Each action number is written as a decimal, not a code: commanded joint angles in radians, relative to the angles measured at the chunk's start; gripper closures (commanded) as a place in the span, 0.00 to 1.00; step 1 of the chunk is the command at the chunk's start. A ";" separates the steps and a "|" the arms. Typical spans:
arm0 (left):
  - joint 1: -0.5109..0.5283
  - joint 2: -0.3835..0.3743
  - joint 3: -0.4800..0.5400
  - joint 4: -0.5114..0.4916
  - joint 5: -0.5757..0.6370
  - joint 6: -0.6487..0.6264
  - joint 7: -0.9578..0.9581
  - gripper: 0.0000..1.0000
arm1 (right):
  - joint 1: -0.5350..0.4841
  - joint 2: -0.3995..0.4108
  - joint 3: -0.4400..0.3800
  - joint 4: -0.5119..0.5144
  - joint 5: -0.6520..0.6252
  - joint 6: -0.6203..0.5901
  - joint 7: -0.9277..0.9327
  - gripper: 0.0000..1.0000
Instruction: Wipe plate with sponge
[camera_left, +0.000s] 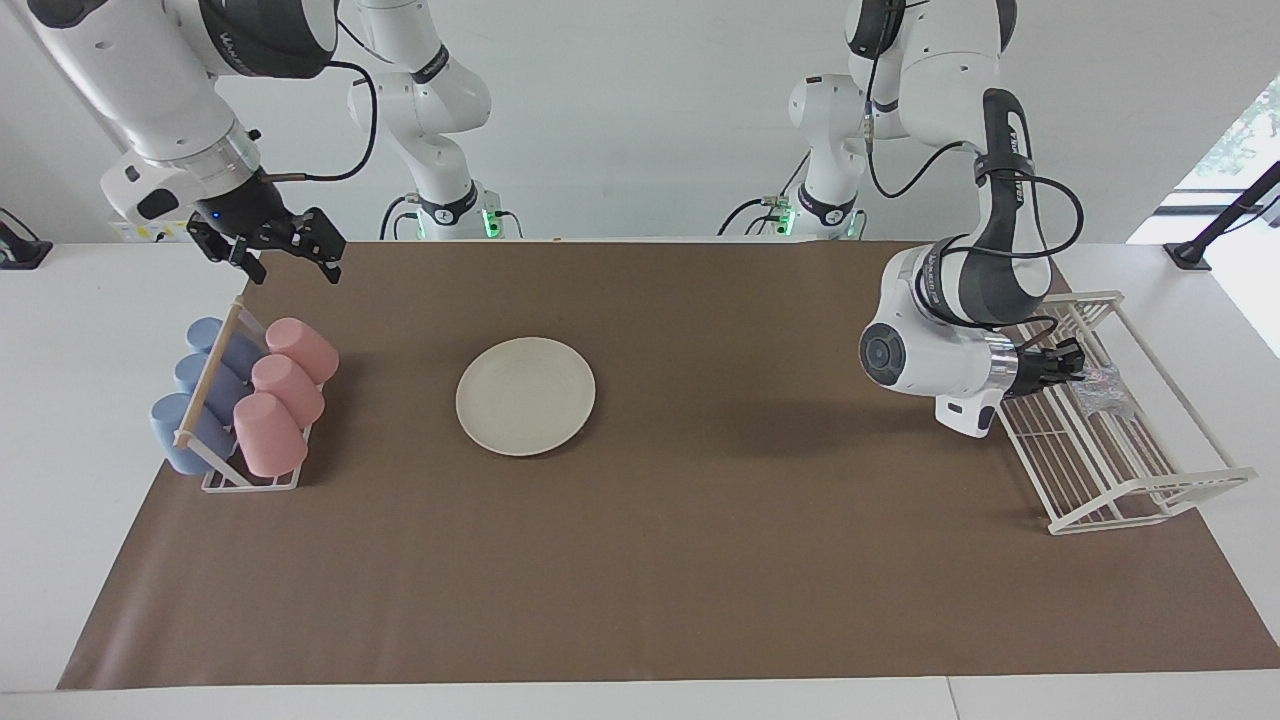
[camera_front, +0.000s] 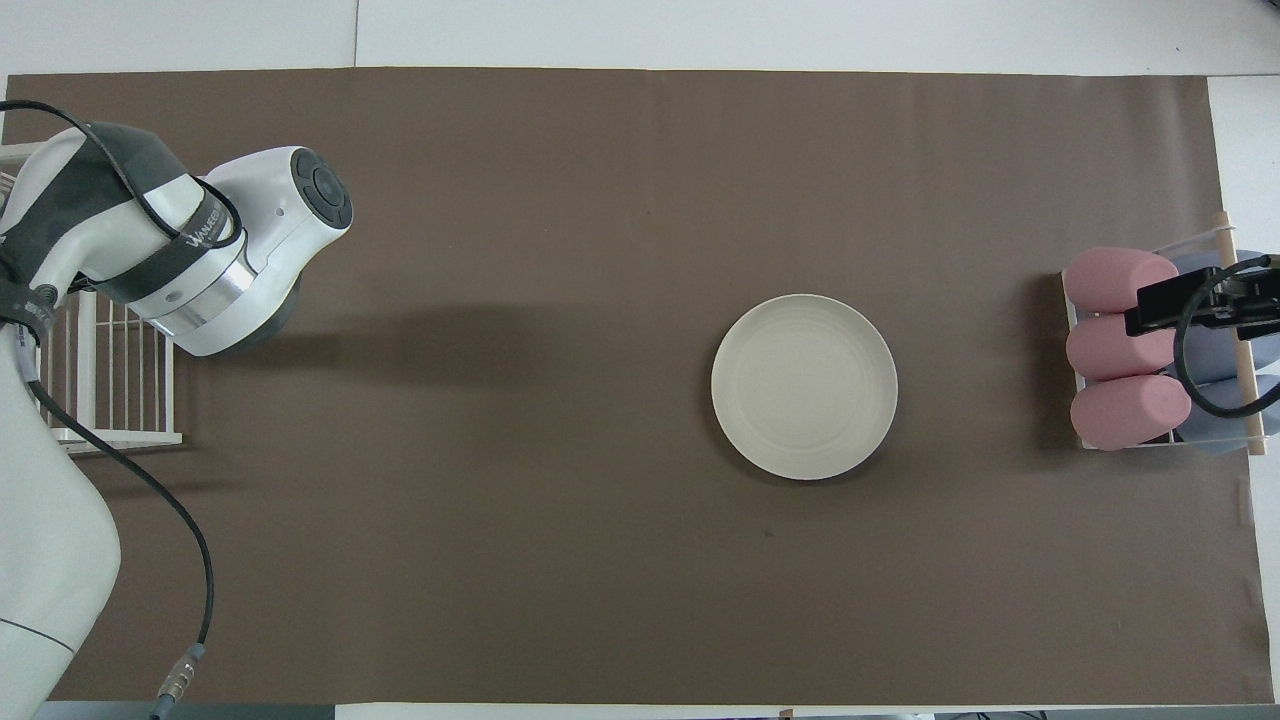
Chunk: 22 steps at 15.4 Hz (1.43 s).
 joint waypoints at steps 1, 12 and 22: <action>0.013 -0.022 -0.007 -0.034 -0.008 0.036 -0.037 1.00 | 0.001 0.000 0.009 0.004 -0.017 0.005 -0.021 0.00; 0.008 -0.022 -0.011 -0.025 -0.036 0.036 -0.032 0.27 | 0.004 -0.002 0.018 0.001 -0.017 0.006 -0.004 0.00; 0.040 -0.180 -0.011 0.090 -0.523 0.105 0.068 0.00 | 0.003 0.000 0.024 0.001 -0.015 0.014 0.011 0.00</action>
